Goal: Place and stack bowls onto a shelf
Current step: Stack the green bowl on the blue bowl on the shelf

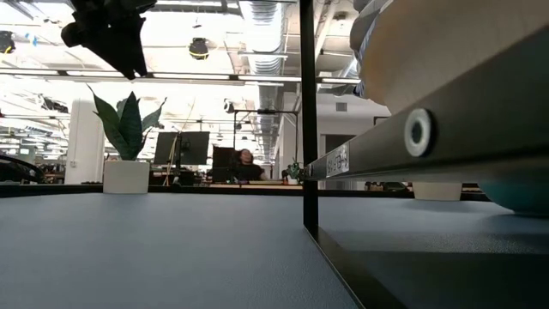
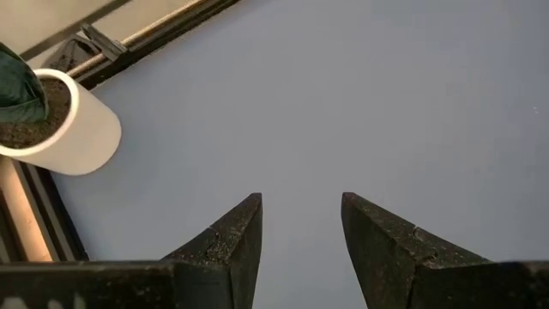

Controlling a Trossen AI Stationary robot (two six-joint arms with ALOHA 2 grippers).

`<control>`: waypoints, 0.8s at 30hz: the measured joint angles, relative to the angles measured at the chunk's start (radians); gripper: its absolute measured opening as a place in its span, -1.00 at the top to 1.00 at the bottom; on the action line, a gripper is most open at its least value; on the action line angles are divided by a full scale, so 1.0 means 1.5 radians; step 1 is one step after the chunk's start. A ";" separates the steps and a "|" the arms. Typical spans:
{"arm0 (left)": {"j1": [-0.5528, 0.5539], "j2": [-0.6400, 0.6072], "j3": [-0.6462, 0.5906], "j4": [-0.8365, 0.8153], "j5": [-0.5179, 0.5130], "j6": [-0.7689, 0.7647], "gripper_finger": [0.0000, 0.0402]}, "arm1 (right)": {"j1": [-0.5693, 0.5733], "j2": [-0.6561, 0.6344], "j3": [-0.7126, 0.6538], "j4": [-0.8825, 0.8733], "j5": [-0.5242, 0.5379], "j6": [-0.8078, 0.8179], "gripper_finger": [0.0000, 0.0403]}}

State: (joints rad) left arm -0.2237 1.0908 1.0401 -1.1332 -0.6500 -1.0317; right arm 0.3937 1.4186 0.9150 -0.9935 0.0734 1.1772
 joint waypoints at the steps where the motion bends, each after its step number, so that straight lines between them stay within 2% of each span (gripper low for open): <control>1: 0.000 0.000 0.000 0.000 -0.004 0.000 0.27 | -0.003 -0.005 0.000 -0.001 0.000 0.001 0.82; 5: 0.000 0.000 0.000 0.000 -0.010 0.000 0.27 | -0.019 -0.027 0.001 -0.006 0.009 -0.005 0.87; 8: 0.000 0.000 0.000 0.000 -0.011 0.000 0.27 | -0.024 -0.045 0.040 -0.047 0.044 -0.016 0.87; 12: 0.000 0.000 0.000 0.000 -0.011 0.000 0.27 | -0.024 -0.063 0.156 -0.175 0.072 -0.056 0.87; 18: 0.000 0.000 0.000 0.000 -0.012 0.000 0.27 | 0.023 -0.051 0.394 -0.378 0.070 -0.168 0.87; 21: 0.000 0.000 0.000 0.000 -0.012 0.000 0.27 | 0.072 -0.044 0.489 -0.380 0.053 -0.225 0.87; 24: 0.000 0.000 0.000 0.000 -0.013 0.000 0.27 | 0.130 -0.038 0.555 -0.384 0.036 -0.224 0.87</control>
State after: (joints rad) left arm -0.2235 1.0908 1.0401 -1.1339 -0.6701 -1.0323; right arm 0.5894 1.3618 1.7478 -1.5688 0.1276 0.8415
